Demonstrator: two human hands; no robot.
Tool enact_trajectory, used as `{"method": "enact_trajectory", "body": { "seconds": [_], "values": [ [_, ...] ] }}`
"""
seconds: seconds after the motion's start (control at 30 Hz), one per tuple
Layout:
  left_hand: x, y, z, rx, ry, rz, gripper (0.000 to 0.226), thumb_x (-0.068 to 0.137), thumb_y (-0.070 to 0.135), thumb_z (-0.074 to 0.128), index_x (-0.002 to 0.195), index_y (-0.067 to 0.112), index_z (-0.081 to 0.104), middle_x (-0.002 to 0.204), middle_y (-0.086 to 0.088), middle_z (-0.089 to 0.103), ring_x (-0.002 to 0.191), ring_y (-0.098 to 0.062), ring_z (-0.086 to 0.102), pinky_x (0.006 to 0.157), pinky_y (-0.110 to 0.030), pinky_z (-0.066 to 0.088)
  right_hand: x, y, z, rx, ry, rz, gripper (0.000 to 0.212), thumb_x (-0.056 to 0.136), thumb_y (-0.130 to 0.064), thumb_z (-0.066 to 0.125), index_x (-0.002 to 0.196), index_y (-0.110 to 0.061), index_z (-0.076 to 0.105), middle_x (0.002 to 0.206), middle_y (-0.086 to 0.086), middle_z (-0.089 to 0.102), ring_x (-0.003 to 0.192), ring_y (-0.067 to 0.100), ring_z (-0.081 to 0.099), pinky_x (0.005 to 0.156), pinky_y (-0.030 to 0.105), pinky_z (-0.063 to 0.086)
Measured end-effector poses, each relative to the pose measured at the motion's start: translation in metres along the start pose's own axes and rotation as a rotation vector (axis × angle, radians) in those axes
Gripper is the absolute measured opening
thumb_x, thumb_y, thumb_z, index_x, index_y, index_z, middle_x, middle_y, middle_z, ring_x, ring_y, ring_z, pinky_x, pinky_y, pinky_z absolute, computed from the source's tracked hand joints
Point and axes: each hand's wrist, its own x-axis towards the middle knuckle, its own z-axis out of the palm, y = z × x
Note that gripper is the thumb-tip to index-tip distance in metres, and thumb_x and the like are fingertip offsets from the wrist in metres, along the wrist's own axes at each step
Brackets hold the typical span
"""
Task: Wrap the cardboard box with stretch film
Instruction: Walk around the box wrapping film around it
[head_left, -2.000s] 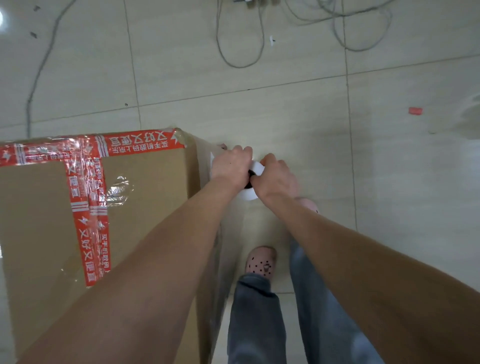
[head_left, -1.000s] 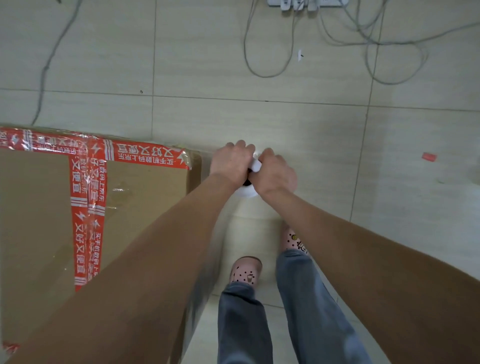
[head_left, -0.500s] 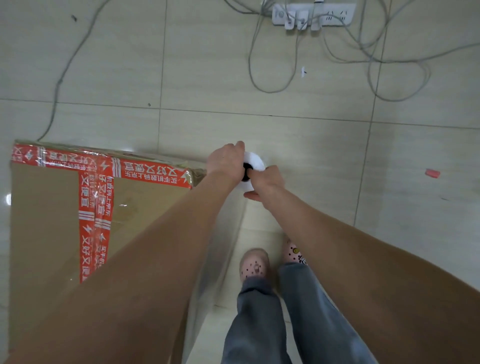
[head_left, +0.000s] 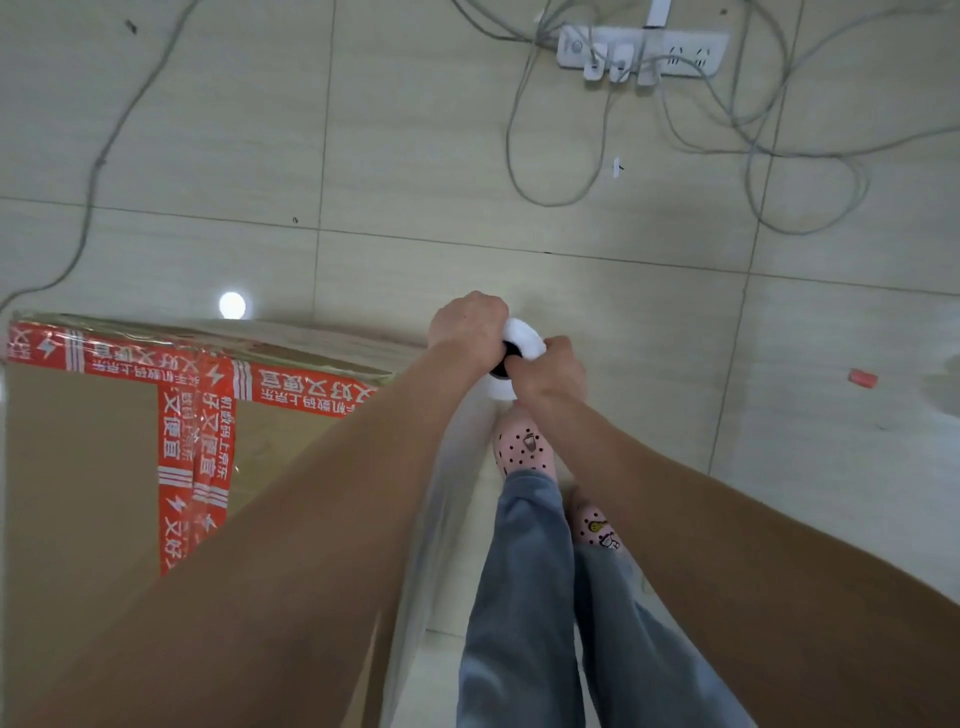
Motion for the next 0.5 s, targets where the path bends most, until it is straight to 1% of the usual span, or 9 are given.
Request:
{"method": "enact_trajectory", "body": {
  "seconds": [0.07, 0.13, 0.2, 0.27, 0.3, 0.37, 0.4, 0.43, 0.5],
  "values": [
    [0.003, -0.012, -0.007, -0.112, 0.013, -0.065, 0.012, 0.083, 0.013, 0.051, 0.090, 0.012, 0.061, 0.102, -0.010, 0.064, 0.090, -0.028, 0.060, 0.065, -0.029, 0.040, 0.001, -0.017, 0.000, -0.133, 0.027, -0.061, 0.040, 0.082, -0.028, 0.060, 0.118, -0.015, 0.048, 0.105, 0.004, 0.058, 0.092, 0.026, 0.059, 0.072, 0.032, 0.044],
    [0.005, -0.025, -0.012, -0.225, 0.015, -0.140, 0.015, 0.083, 0.016, 0.055, 0.094, 0.008, 0.063, 0.101, -0.011, 0.062, 0.093, -0.030, 0.060, 0.066, -0.030, 0.041, 0.002, -0.037, 0.000, -0.257, 0.056, -0.105, 0.042, 0.082, -0.030, 0.060, 0.122, -0.020, 0.049, 0.106, 0.004, 0.060, 0.096, 0.026, 0.059, 0.071, 0.030, 0.041],
    [0.007, -0.037, -0.016, -0.327, 0.023, -0.217, 0.013, 0.083, 0.020, 0.058, 0.089, 0.008, 0.059, 0.093, -0.011, 0.059, 0.086, -0.029, 0.057, 0.064, -0.030, 0.040, 0.003, -0.055, 0.002, -0.377, 0.064, -0.144, 0.041, 0.082, -0.030, 0.061, 0.121, -0.023, 0.049, 0.098, 0.001, 0.059, 0.087, 0.024, 0.056, 0.069, 0.029, 0.039],
    [0.009, -0.049, -0.018, -0.424, 0.034, -0.293, 0.014, 0.082, 0.021, 0.060, 0.083, 0.009, 0.052, 0.085, -0.007, 0.054, 0.079, -0.027, 0.053, 0.062, -0.029, 0.038, 0.005, -0.069, 0.006, -0.449, 0.065, -0.207, 0.040, 0.082, -0.027, 0.061, 0.120, -0.025, 0.049, 0.098, 0.000, 0.061, 0.084, 0.023, 0.054, 0.068, 0.029, 0.038],
    [0.009, -0.055, -0.018, -0.474, 0.038, -0.334, 0.016, 0.082, 0.022, 0.060, 0.079, 0.009, 0.050, 0.082, -0.006, 0.053, 0.077, -0.026, 0.052, 0.062, -0.029, 0.038, 0.006, -0.074, 0.010, -0.461, 0.071, -0.251, 0.040, 0.081, -0.026, 0.060, 0.120, -0.026, 0.049, 0.102, -0.001, 0.063, 0.087, 0.023, 0.055, 0.069, 0.029, 0.039],
    [0.010, -0.067, -0.017, -0.579, 0.042, -0.416, 0.023, 0.082, 0.024, 0.059, 0.072, 0.008, 0.047, 0.077, -0.005, 0.052, 0.073, -0.026, 0.052, 0.061, -0.029, 0.038, 0.009, -0.084, 0.019, -0.433, 0.083, -0.321, 0.044, 0.081, -0.026, 0.060, 0.123, -0.026, 0.048, 0.112, -0.003, 0.063, 0.101, 0.024, 0.057, 0.073, 0.029, 0.040],
    [0.011, -0.072, -0.017, -0.630, 0.042, -0.448, 0.023, 0.082, 0.026, 0.059, 0.072, 0.008, 0.048, 0.077, -0.005, 0.055, 0.072, -0.026, 0.054, 0.060, -0.029, 0.039, 0.010, -0.088, 0.023, -0.397, 0.073, -0.316, 0.046, 0.081, -0.026, 0.060, 0.125, -0.025, 0.046, 0.116, -0.002, 0.061, 0.106, 0.025, 0.056, 0.075, 0.029, 0.041],
    [0.012, -0.076, -0.017, -0.676, 0.041, -0.471, 0.021, 0.082, 0.026, 0.058, 0.076, 0.007, 0.050, 0.080, -0.007, 0.059, 0.073, -0.027, 0.057, 0.060, -0.029, 0.041, 0.011, -0.092, 0.028, -0.349, 0.051, -0.273, 0.048, 0.082, -0.027, 0.059, 0.128, -0.023, 0.044, 0.118, -0.001, 0.060, 0.109, 0.026, 0.056, 0.075, 0.029, 0.041],
    [0.015, -0.082, -0.018, -0.720, 0.034, -0.493, 0.021, 0.080, 0.028, 0.057, 0.084, 0.007, 0.055, 0.086, -0.010, 0.064, 0.073, -0.028, 0.060, 0.060, -0.029, 0.043, 0.014, -0.098, 0.034, -0.238, -0.022, -0.110, 0.052, 0.084, -0.030, 0.060, 0.130, -0.018, 0.040, 0.111, 0.004, 0.058, 0.104, 0.028, 0.059, 0.073, 0.030, 0.043]
  ]
}}
